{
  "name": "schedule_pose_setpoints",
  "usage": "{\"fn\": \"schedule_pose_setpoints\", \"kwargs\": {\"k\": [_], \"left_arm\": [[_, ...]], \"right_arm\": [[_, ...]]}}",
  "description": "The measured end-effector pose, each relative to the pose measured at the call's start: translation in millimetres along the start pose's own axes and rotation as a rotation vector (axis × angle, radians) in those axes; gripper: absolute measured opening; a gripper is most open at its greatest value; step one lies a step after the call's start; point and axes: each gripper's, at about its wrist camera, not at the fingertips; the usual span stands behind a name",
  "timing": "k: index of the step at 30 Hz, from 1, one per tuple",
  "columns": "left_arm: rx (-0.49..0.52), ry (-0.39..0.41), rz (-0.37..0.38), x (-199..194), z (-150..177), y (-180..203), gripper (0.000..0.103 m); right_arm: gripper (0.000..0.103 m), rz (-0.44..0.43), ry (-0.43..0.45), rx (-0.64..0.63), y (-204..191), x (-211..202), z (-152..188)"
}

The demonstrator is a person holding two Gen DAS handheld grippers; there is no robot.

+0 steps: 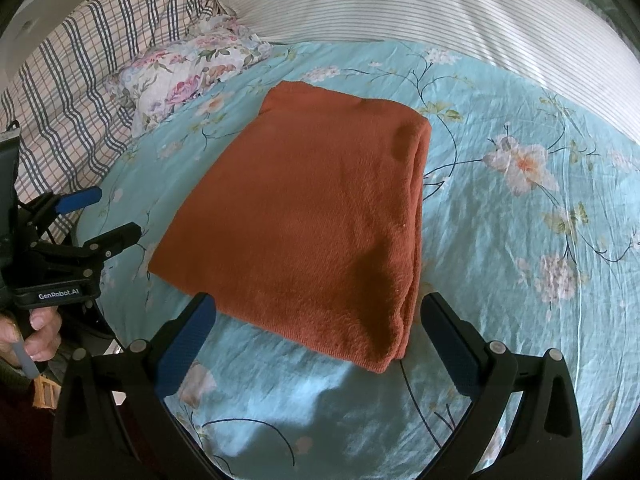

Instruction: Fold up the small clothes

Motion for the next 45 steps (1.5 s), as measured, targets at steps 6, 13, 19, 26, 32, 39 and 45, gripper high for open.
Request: {"fn": "schedule_pose_setpoints", "kwargs": {"k": [6, 13, 19, 26, 32, 39, 45], "left_arm": [[0.000, 0.000, -0.001, -0.5, 0.5, 0.8, 0.094], [0.005, 0.005, 0.005, -2.1, -0.6, 1.7, 0.094], [0.008, 0.005, 0.006, -1.6, -1.2, 1.3, 0.094], [0.009, 0.006, 0.008, -1.3, -1.4, 1.1, 0.094], [0.011, 0.007, 0.009, -1.6, -3.2, 0.6, 0.094], [0.016, 0.014, 0.009, -2.7, -3.7, 2.7, 0.094], [0.017, 0.014, 0.008, -2.9, -3.8, 3.8, 0.094]], "right_arm": [[0.102, 0.002, 0.002, -0.003, -0.4, -0.4, 1.1], [0.102, 0.000, 0.004, -0.004, -0.6, -0.8, 0.7], [0.102, 0.000, 0.003, -0.006, -1.5, -1.5, 0.1], [0.102, -0.001, 0.006, -0.014, -0.6, -3.0, -3.6], [0.102, -0.002, 0.005, -0.015, -0.8, -2.9, -4.0], [0.102, -0.003, 0.008, -0.017, 0.0, -4.0, -6.5], [0.102, -0.004, 0.007, -0.018, 0.6, -3.9, -6.5]]}}
Point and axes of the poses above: each gripper's, at about its wrist camera, not at the fingertips, and x roughly the way its jaws point, y to its right, z to its underside, and after that the axes turned 11 degrees about -x, right-handed
